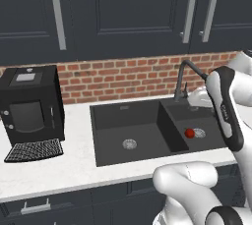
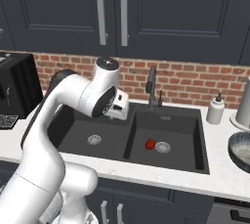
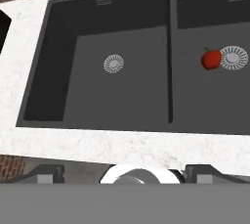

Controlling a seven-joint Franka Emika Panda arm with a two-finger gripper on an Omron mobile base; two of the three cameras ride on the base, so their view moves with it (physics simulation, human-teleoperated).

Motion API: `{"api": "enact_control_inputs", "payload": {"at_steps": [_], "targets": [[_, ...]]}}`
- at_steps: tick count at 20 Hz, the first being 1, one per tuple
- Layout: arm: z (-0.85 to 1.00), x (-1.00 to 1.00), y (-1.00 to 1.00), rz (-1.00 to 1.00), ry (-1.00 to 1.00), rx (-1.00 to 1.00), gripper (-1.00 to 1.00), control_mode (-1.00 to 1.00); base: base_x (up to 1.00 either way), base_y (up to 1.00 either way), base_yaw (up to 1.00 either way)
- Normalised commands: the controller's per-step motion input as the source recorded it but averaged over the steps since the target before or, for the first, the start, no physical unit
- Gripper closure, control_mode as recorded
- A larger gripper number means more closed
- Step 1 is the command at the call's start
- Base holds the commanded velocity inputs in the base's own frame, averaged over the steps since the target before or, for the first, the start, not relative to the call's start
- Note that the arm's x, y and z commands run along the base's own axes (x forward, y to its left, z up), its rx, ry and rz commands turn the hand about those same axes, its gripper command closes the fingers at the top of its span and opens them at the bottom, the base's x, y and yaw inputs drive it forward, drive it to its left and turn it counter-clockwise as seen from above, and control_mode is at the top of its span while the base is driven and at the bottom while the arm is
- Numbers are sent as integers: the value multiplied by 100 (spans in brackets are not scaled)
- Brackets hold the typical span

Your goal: Pick the bell pepper from the sink and place it in the bowl. Then pick the bowl and place it in the microwave. Then close the microwave door and press the start button.

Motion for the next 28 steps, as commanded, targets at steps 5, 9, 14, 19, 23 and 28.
{"api": "enact_control_inputs", "payload": {"at_steps": [5,9,14,19,23,28], "targets": [[-46,-11,-55,0,0,12,-100,-100,0,0,0],[-58,-7,-83,13,-2,5,-100,-100,0,0,0],[-51,1,-88,25,-11,2,-100,-100,0,0,0],[-20,74,-75,19,-3,4,-100,-100,0,0,0],[0,98,-57,22,0,12,-100,-100,0,0,0],[-20,75,-26,31,0,7,-100,-100,0,0,0]]}}
